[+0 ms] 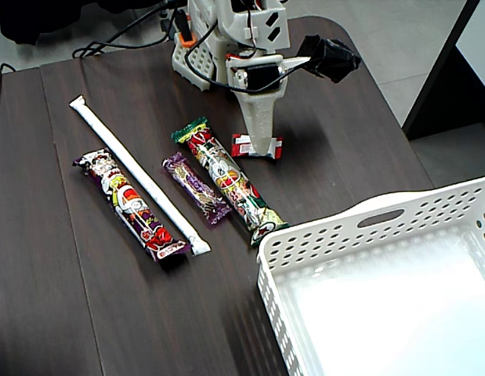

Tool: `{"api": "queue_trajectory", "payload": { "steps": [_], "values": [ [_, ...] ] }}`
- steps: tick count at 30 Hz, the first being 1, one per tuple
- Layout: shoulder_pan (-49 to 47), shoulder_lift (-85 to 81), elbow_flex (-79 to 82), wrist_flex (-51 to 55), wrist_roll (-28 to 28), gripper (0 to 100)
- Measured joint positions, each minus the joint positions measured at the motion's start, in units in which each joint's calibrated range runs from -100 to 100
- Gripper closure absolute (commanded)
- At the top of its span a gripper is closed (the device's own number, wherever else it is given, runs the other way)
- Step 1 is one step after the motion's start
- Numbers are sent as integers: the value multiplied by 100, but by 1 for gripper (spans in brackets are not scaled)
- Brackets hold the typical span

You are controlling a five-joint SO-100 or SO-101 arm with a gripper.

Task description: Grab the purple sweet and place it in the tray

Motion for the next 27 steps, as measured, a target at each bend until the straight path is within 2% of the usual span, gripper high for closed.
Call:
{"api": "queue_trajectory", "payload": {
  "steps": [14,21,27],
  "values": [
    [0,0,0,0,-15,94],
    [547,0,-382,-119,-787,94],
    [1132,0,-1103,128,-941,94]
  ]
}}
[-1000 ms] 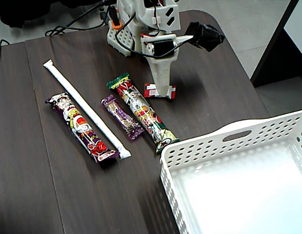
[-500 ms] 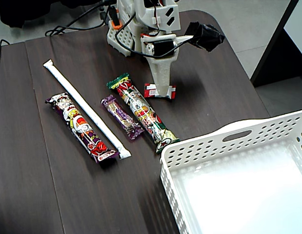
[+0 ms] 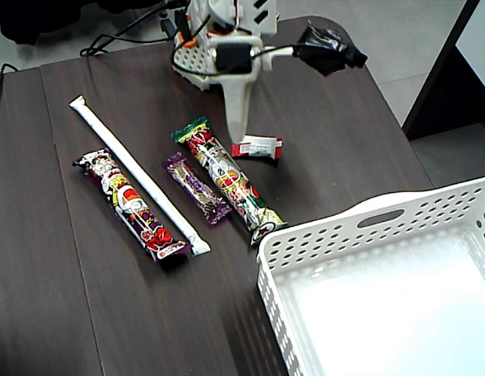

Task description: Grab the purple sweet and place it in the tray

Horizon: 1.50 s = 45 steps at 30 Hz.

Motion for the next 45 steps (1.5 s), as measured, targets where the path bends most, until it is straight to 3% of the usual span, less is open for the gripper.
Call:
{"api": "queue_trajectory", "payload": {
  "steps": [8,17,30,45],
  "values": [
    [810,601,-400,34,153,94],
    [1349,3396,-2437,-94,634,94],
    [1874,7776,-5353,674,332,94],
    [2024,9395,-6092,1015,302,94]
  ]
}}
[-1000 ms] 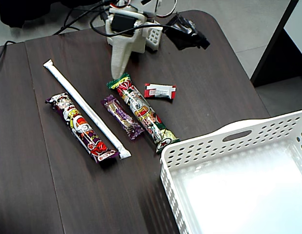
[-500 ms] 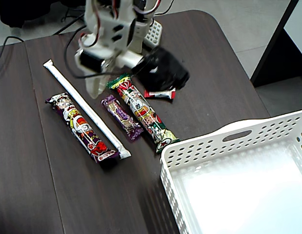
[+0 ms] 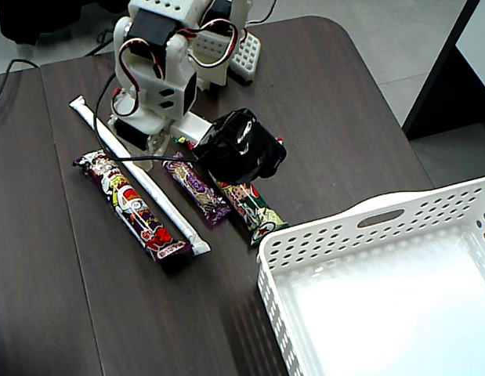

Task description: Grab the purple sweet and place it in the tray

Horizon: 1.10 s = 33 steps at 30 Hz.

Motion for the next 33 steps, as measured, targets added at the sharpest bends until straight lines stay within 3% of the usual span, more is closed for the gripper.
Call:
{"api": "queue_trajectory", "payload": {
  "steps": [15,23,33],
  "values": [
    [22,401,-151,51,0,93],
    [30,476,-258,-94,0,73],
    [112,993,-845,-94,0,73]
  ]
}}
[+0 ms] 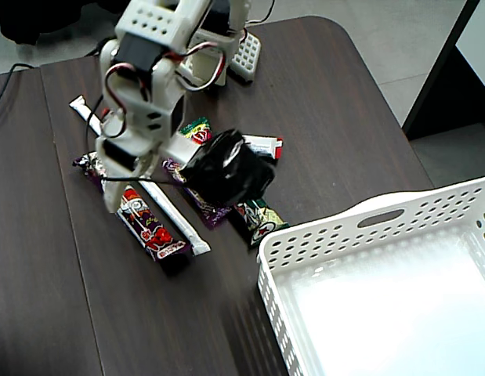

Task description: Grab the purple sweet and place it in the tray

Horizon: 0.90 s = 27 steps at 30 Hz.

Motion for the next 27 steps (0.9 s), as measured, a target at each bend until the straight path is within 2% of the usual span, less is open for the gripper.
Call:
{"api": "queue_trajectory", "payload": {
  "steps": [6,14,27],
  "values": [
    [397,801,-765,102,-5,73],
    [495,1477,-1538,794,-31,73],
    [292,1727,-1618,1041,-31,73]
  ]
}}
